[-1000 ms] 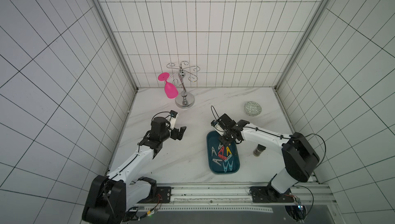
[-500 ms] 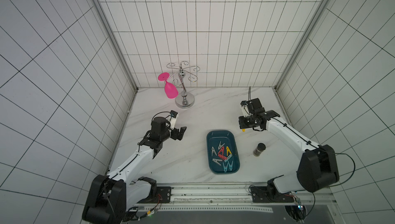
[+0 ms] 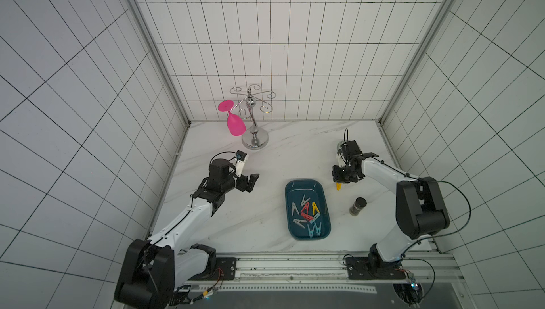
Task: Take the clothespins out of the storage box
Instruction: Place the clothespin at the center of the board.
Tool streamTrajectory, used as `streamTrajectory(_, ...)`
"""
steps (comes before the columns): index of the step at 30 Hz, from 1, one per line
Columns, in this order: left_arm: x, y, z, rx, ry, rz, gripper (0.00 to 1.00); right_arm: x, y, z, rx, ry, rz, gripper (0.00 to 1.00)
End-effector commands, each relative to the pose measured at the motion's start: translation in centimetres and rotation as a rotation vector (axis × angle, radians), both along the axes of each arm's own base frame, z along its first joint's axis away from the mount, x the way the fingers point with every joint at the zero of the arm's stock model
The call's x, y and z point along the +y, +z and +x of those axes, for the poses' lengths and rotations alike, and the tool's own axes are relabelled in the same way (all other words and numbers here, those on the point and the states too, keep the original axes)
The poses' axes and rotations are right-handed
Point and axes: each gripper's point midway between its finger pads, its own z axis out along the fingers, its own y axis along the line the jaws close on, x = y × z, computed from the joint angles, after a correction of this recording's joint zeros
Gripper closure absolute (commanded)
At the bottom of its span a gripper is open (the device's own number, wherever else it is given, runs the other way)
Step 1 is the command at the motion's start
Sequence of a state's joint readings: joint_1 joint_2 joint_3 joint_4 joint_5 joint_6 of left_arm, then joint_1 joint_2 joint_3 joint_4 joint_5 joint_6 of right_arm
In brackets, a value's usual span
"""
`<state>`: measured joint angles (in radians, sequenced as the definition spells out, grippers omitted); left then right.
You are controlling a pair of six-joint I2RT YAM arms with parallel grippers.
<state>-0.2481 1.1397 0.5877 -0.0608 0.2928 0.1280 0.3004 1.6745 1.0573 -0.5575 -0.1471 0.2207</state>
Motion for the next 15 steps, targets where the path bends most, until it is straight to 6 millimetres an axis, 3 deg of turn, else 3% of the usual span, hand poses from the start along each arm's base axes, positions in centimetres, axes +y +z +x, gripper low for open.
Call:
streamTrajectory(1, -0.5, 0.9, 0.3, -0.008, -0.021, -0.012, 0.01, -0.4, -1.3, -0.6, 0.035, -0.021, -0.002, 0.87)
streamTrajectory(6, -0.7, 1.1, 0.4, 0.001, -0.018, -0.019, 0.01, -0.5, -0.2, -0.6, 0.012, -0.009, -0.003, 0.77)
streamTrajectory(10, -0.8, 1.2, 0.6, 0.008, -0.016, -0.021, 0.02, -0.1, 2.0, -0.8, -0.029, 0.023, 0.014, 0.72)
streamTrajectory(15, -0.8, 1.1, 0.7, 0.018, -0.012, -0.024, 0.02, 1.7, 5.0, -2.4, -0.065, 0.158, 0.065, 0.71)
